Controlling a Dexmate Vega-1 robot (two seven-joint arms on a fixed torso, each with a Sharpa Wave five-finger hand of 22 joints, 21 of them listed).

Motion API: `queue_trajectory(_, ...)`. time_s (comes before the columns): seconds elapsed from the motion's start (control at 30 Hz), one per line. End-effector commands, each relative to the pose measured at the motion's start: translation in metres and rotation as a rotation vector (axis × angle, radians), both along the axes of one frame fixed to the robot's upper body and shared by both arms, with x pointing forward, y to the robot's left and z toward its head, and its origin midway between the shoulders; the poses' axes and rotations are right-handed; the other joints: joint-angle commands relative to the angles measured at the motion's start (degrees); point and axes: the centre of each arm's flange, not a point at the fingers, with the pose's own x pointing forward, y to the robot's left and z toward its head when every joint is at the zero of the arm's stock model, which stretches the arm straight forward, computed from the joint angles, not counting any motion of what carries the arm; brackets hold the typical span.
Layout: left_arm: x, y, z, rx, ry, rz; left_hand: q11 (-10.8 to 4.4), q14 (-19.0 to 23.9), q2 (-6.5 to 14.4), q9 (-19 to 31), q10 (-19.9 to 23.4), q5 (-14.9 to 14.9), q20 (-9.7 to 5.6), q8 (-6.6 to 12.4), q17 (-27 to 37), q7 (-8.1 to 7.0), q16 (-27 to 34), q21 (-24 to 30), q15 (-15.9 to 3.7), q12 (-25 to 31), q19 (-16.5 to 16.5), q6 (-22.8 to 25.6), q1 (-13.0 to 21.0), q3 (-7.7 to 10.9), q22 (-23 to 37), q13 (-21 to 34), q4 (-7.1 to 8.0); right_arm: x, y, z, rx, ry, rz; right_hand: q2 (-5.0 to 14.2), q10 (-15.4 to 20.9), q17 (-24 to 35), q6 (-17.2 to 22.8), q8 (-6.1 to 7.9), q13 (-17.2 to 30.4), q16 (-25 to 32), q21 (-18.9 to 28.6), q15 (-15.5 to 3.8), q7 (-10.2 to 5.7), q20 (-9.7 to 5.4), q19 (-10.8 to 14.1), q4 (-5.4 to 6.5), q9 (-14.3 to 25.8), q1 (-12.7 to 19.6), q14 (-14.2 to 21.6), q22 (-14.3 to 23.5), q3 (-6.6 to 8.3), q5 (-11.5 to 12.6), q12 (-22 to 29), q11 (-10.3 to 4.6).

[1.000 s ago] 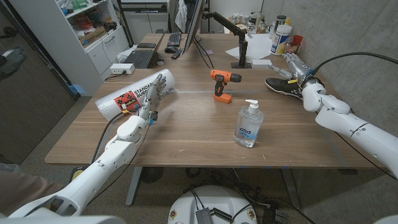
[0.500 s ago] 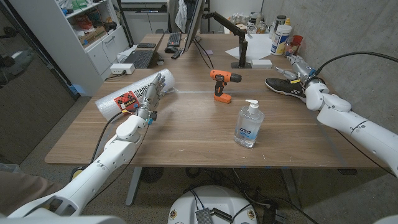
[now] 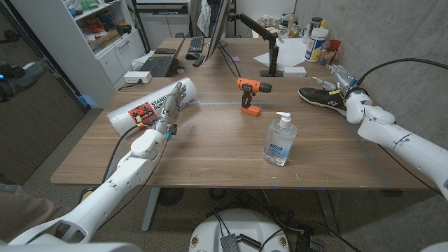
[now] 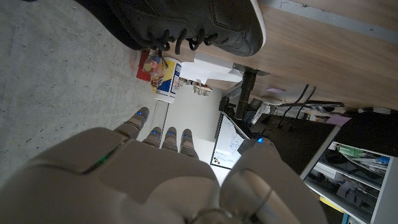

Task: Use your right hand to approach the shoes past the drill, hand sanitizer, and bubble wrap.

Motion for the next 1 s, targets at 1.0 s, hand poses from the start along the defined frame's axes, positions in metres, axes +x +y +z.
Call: queue_trajectory(1.0,-0.007,0.005,-0.005,0.0,0.003,0.017,-0.02,-0.25,0.34,0.22,0.23,-0.21,0.32,-0.13,0.23,-0.1,0.23,0.11,0.14,-0.16,-0.14,0.84,0.18,0.12,0.23,0.19,-0.34,0.024,-0.027,-0.02,0.014,0.111,-0.097,0.65,-0.54,0.05,-1.83,-0.55,0.32,0.29,0.12,0.07,0.46,-0.16,-0.02,-1.01,0.14,1.43,-3.84,0.06,0.23,-0.63,-0.12,0.09)
